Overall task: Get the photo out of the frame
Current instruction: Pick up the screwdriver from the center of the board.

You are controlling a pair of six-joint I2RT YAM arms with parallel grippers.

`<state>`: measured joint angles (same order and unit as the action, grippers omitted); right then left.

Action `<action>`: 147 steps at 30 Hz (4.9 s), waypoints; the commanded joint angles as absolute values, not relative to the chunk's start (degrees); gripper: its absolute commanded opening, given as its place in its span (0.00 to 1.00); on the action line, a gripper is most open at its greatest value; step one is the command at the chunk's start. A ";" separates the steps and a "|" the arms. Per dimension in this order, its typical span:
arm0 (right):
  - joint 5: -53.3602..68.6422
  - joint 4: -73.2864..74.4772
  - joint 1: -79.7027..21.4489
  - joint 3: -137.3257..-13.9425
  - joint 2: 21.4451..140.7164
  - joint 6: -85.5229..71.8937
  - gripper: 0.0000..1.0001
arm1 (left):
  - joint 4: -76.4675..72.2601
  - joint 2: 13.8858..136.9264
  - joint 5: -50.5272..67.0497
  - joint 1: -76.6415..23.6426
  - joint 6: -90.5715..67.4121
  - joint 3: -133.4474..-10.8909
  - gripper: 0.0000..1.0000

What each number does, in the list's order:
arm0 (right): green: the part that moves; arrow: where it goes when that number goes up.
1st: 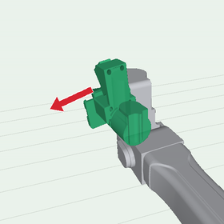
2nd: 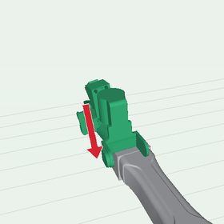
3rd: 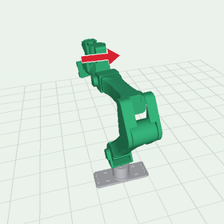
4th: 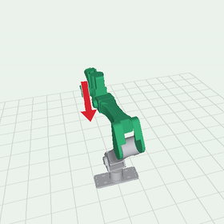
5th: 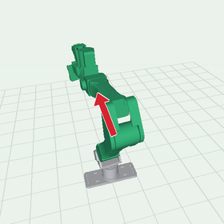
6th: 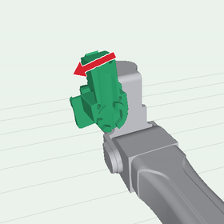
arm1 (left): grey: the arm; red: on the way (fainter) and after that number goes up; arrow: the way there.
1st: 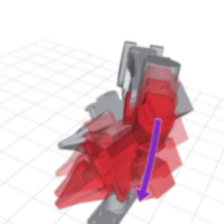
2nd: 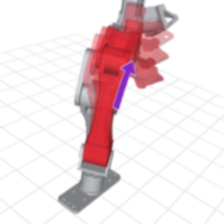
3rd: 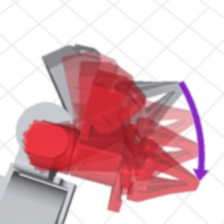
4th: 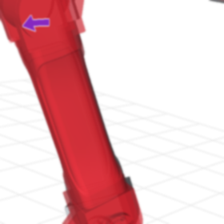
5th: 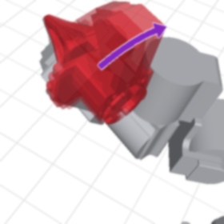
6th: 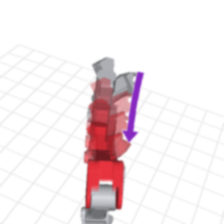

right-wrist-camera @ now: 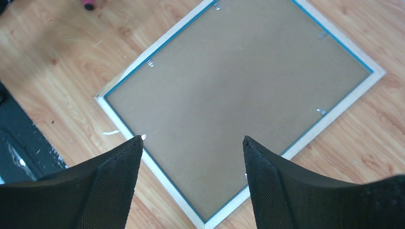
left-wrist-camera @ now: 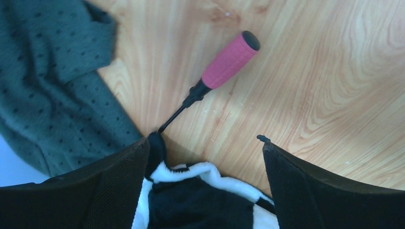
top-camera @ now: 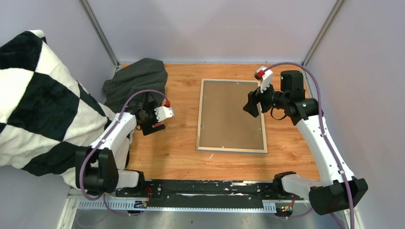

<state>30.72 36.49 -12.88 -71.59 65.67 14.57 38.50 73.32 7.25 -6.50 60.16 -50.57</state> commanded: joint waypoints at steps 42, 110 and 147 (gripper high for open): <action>40.01 43.37 -13.43 -66.35 52.89 22.86 0.78 | 42.12 93.14 12.23 -19.11 65.33 -61.10 0.00; 56.93 6.52 -38.52 -44.85 59.68 42.19 0.68 | 57.57 85.73 53.02 -33.40 26.41 -72.56 0.00; 42.88 2.29 -53.95 -40.62 62.33 51.58 0.54 | 63.37 87.82 52.69 -40.59 32.90 -71.37 0.00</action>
